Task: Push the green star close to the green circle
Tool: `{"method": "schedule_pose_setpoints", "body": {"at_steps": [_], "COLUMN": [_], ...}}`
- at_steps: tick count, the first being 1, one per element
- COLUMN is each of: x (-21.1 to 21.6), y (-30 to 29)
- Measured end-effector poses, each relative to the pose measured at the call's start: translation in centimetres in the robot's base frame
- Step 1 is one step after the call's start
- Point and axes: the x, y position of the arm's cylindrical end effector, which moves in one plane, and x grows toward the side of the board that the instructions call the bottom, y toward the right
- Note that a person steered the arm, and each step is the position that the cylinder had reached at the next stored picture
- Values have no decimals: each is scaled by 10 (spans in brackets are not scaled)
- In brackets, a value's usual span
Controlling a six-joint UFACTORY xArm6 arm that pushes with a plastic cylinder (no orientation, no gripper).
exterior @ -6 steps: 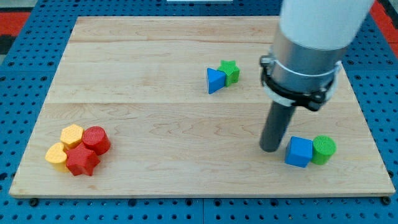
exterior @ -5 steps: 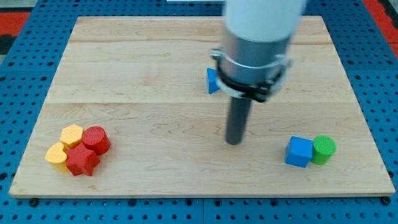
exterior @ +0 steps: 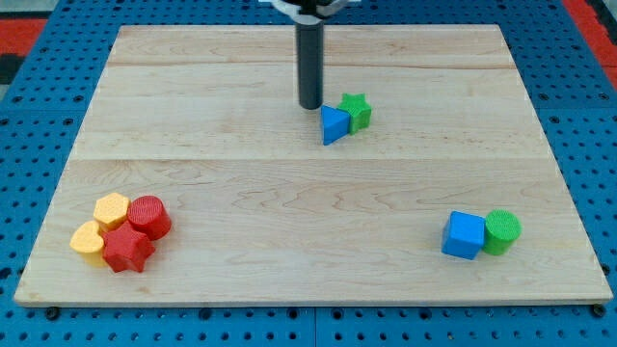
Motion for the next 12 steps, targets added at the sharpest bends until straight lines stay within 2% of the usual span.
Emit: {"method": "schedule_pose_setpoints", "body": {"at_steps": [1,2,5,7,11,12], "x": [2,18,67,53,105,105], "y": [19,26,104,130,150,154]}}
